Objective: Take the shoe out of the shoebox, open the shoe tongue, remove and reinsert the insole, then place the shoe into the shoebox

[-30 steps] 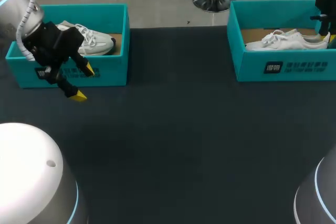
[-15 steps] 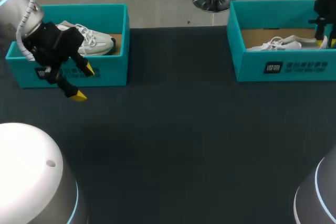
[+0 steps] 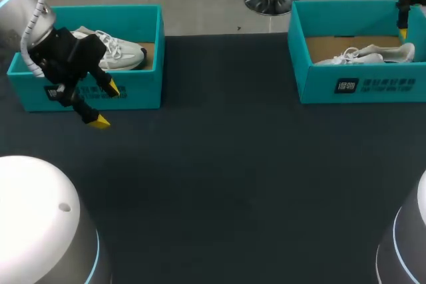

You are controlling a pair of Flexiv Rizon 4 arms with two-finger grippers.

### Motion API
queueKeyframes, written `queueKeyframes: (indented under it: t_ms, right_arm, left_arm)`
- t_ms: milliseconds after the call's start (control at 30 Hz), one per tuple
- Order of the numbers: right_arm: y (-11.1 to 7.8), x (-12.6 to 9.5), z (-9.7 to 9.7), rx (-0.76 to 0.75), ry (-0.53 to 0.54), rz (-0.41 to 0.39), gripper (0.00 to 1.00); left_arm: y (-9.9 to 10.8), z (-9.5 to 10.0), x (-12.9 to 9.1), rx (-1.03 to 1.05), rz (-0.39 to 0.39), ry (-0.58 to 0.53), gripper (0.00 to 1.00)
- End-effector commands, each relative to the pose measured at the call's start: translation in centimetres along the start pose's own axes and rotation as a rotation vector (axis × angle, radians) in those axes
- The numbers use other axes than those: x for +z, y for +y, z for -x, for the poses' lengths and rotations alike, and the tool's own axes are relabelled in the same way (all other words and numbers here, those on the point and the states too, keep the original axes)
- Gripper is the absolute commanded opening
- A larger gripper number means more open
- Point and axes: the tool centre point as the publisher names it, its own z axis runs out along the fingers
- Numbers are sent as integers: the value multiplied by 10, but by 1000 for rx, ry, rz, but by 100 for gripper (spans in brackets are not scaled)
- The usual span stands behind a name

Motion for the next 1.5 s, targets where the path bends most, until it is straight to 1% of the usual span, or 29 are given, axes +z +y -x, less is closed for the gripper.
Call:
queueKeyframes:
  t_ms: [33, 133, 233, 367, 467, 700, 767, 833, 900, 933, 967, 1000, 1067, 1100, 1167, 1200, 1333, 1367, 1433, 1500]
  right_arm:
    - [-33, -53, -9, -21, -29, 89, 100]
    - [-47, -73, -22, -32, -35, 103, 100]
    - [-62, -88, -43, -42, -34, 102, 100]
    - [-88, -96, -73, -41, -19, 107, 100]
    - [-101, -97, -94, -68, 23, 86, 100]
    - [-101, -97, -94, -68, 23, 86, 100]
    - [-101, -97, -94, -68, 23, 86, 100]
    - [-101, -97, -94, -68, 23, 86, 100]
    - [-101, -97, -94, -68, 23, 86, 100]
    - [-101, -97, -94, -68, 23, 86, 100]
    - [-101, -97, -94, -68, 23, 86, 100]
    - [-101, -97, -94, -68, 23, 86, 100]
    - [-101, -97, -94, -68, 23, 86, 100]
    - [-101, -97, -94, -68, 23, 86, 100]
    - [-101, -97, -94, -68, 23, 86, 100]
    - [-101, -97, -94, -68, 23, 86, 100]
    - [-101, -97, -94, -68, 23, 86, 100]
    - [-101, -97, -94, -68, 23, 86, 100]
    - [-101, -97, -94, -68, 23, 86, 100]
    - [-101, -97, -94, -68, 23, 86, 100]
  left_arm:
    - [0, 0, 0, 0, 2, 1, 100]
    - [0, 0, 0, 0, 2, 1, 100]
    - [0, 0, 0, 0, 2, 1, 100]
    - [0, 0, 0, 0, 2, 1, 100]
    - [0, 0, 0, 0, 2, 1, 100]
    - [0, 0, 0, 0, 2, 1, 100]
    - [1, 12, -16, 24, -22, -29, 100]
    - [3, 28, -30, 27, 30, -98, 100]
    - [8, 46, -42, 48, 66, -130, 100]
    - [12, 55, -45, 51, 108, -161, 100]
    - [17, 63, -48, 70, 141, -181, 100]
    - [24, 71, -51, 90, 159, -182, 100]
    - [40, 87, -56, 154, 174, -204, 100]
    - [49, 96, -57, 187, 171, -182, 100]
    - [67, 112, -56, 263, 182, -205, 100]
    - [76, 119, -58, 300, 170, -197, 100]
    - [109, 148, -71, 398, 179, -126, 100]
    - [116, 154, -75, 416, 176, -124, 100]
    - [128, 168, -81, 420, 202, -91, 100]
    - [137, 177, -87, 446, 223, -76, 100]
